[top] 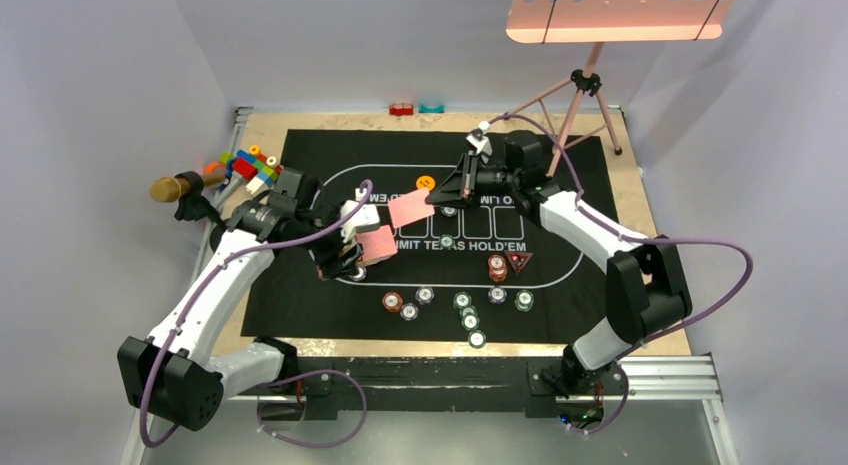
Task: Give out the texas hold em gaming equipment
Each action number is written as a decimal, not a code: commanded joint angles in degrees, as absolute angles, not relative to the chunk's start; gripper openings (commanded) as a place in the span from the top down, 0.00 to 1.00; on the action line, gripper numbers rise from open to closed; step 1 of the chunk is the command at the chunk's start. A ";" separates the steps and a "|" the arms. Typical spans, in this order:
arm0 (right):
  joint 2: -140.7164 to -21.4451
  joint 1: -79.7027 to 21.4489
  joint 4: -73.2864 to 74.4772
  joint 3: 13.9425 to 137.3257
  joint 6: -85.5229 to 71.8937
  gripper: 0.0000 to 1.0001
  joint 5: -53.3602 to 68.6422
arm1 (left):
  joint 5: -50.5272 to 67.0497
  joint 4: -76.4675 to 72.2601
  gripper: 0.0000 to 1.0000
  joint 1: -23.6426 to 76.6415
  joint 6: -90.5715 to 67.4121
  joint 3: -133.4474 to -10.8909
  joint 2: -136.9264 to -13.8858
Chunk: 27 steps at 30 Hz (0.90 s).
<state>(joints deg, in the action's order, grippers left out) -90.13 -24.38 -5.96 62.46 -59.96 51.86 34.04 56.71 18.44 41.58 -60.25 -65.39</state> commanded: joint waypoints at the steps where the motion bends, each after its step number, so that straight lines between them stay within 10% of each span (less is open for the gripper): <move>1: -88.59 -21.76 -5.73 65.54 -58.30 1.00 53.16 | 36.21 56.60 1.00 18.02 42.41 -60.74 -63.50; 27: -132.32 -37.93 -8.66 101.07 -61.68 1.00 46.12 | 37.57 60.16 1.00 17.84 41.39 -63.23 -60.98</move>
